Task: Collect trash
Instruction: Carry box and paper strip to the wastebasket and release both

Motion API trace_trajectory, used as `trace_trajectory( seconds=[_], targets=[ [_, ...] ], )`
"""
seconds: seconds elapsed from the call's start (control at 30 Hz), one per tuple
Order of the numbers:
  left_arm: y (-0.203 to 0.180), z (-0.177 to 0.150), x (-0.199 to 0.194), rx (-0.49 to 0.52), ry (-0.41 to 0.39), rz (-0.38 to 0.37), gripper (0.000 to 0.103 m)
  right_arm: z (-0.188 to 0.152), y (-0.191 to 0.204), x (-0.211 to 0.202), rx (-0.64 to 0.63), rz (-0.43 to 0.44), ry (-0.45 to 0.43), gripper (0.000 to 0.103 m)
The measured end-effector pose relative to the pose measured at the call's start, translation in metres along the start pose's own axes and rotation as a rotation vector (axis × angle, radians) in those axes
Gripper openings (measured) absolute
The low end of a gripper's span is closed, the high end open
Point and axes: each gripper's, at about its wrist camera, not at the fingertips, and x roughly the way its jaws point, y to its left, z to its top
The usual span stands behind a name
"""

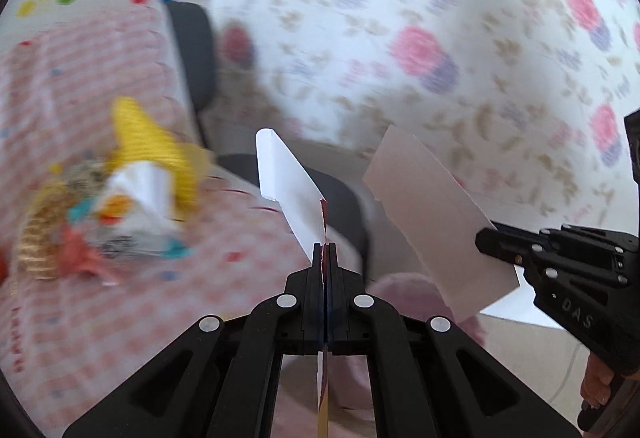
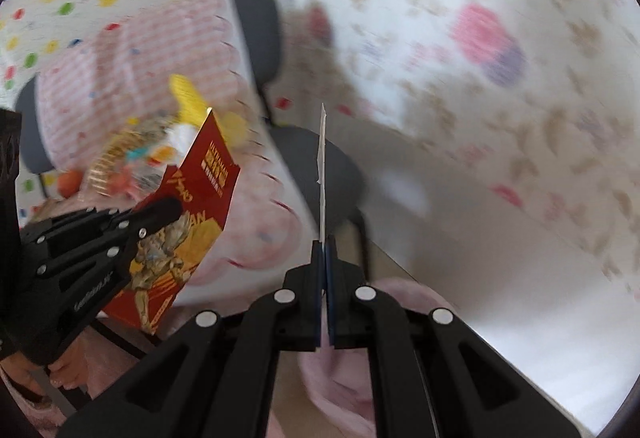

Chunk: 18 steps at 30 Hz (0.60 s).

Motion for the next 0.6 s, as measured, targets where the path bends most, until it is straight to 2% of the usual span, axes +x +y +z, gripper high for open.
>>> trace_trajectory(
  seconds=[0.13,0.27,0.47,0.53,0.57,0.6],
  targets=[
    [-0.035,-0.008,0.033,0.041,0.047,-0.081,0.001,-0.023,-0.034,0.007,0.057,-0.061,0.056,0.002],
    [-0.060,-0.014,0.063,0.069,0.103,-0.125,0.001,-0.038,-0.059,0.017,0.110,-0.086,0.096,0.002],
    [-0.085,-0.019,0.098,0.113,0.157,-0.154,0.005,-0.047,-0.077,0.036,0.148,-0.096,0.131,0.002],
    [-0.086,-0.021,0.108,0.104,0.181,-0.154,0.018,-0.050,-0.081,0.042,0.153,-0.103,0.141,0.002],
    [-0.085,-0.022,0.111,0.098,0.187,-0.152,0.032,-0.050,-0.082,0.044,0.156,-0.102,0.146,0.002],
    [-0.082,-0.023,0.112,0.089,0.192,-0.143,0.041,-0.052,-0.084,0.046,0.165,-0.099,0.153,0.003]
  ],
)
